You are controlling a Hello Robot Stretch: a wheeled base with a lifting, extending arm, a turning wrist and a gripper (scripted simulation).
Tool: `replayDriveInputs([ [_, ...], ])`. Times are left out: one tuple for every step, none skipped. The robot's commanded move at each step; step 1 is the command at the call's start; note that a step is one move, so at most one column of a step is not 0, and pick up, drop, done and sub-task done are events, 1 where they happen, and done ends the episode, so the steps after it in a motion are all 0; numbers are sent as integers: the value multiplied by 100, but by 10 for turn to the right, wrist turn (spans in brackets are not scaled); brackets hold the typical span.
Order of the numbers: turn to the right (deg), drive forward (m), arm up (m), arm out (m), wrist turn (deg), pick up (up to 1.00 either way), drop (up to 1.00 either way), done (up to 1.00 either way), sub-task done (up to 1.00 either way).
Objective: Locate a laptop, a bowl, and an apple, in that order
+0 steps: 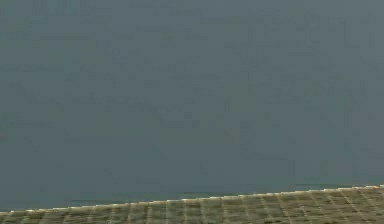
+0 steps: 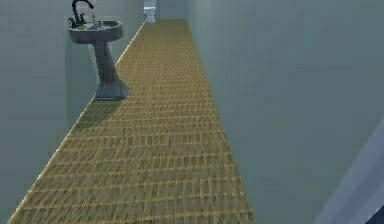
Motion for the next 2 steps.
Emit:
replayDriveInputs([
  [120,0,0,0,0,0,0,0,0],
  [0,20,0,0,0,0,0,0,0],
])
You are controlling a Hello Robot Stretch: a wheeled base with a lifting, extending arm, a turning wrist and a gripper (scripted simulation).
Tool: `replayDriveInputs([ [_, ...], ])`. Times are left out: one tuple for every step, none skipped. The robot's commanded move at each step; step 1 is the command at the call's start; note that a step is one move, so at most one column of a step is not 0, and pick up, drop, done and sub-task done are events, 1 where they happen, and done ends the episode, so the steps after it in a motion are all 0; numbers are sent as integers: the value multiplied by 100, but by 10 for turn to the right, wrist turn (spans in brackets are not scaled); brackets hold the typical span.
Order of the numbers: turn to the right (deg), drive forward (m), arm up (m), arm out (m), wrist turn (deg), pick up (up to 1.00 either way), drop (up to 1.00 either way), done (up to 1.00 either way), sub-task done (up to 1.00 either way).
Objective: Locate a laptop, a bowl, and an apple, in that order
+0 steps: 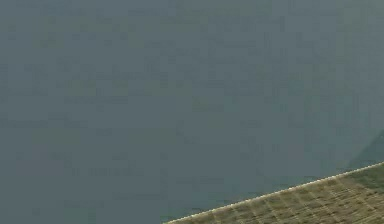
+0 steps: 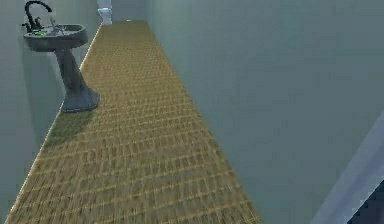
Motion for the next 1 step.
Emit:
replayDriveInputs([
  [-390,0,0,0,0,0,0,0,0],
])
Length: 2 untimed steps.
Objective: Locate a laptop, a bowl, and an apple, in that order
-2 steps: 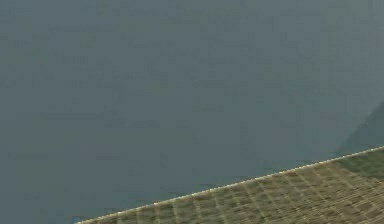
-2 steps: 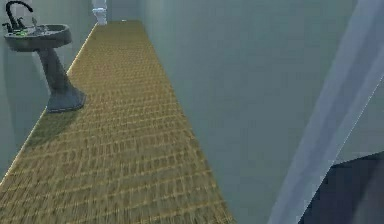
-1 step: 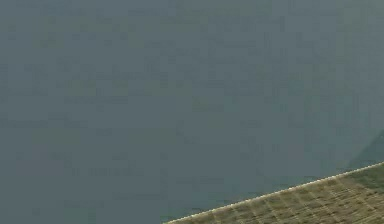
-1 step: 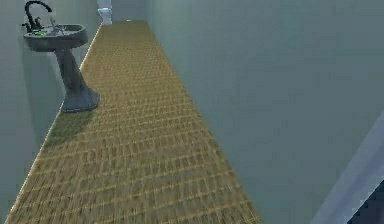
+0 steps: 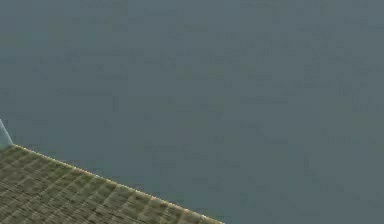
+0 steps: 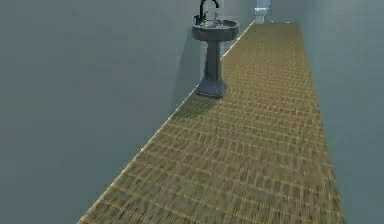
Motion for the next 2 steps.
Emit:
replayDriveInputs([
  [0,65,0,0,0,0,0,0,0],
  [-450,0,0,0,0,0,0,0,0],
])
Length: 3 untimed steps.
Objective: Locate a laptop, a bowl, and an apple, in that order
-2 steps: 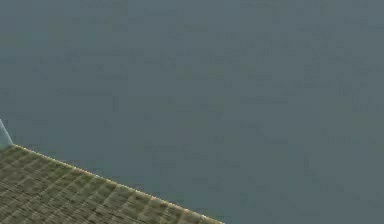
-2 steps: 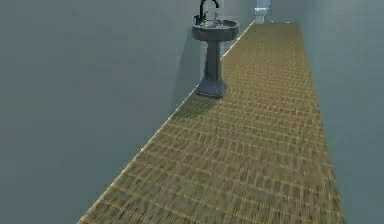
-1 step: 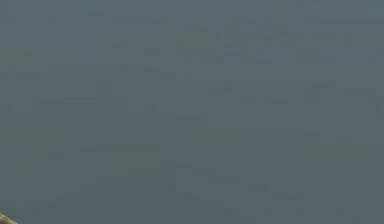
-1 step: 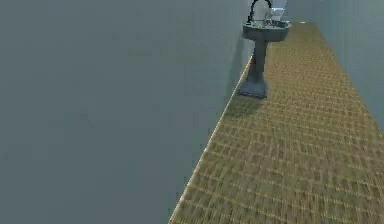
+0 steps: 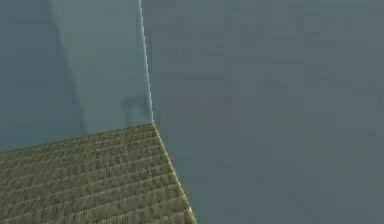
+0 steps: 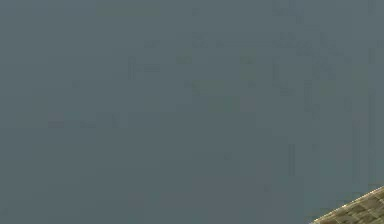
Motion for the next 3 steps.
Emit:
replayDriveInputs([
  [-180,0,0,0,0,0,0,0,0],
  [0,60,0,0,0,0,0,0,0],
  [-450,0,0,0,0,0,0,0,0],
])
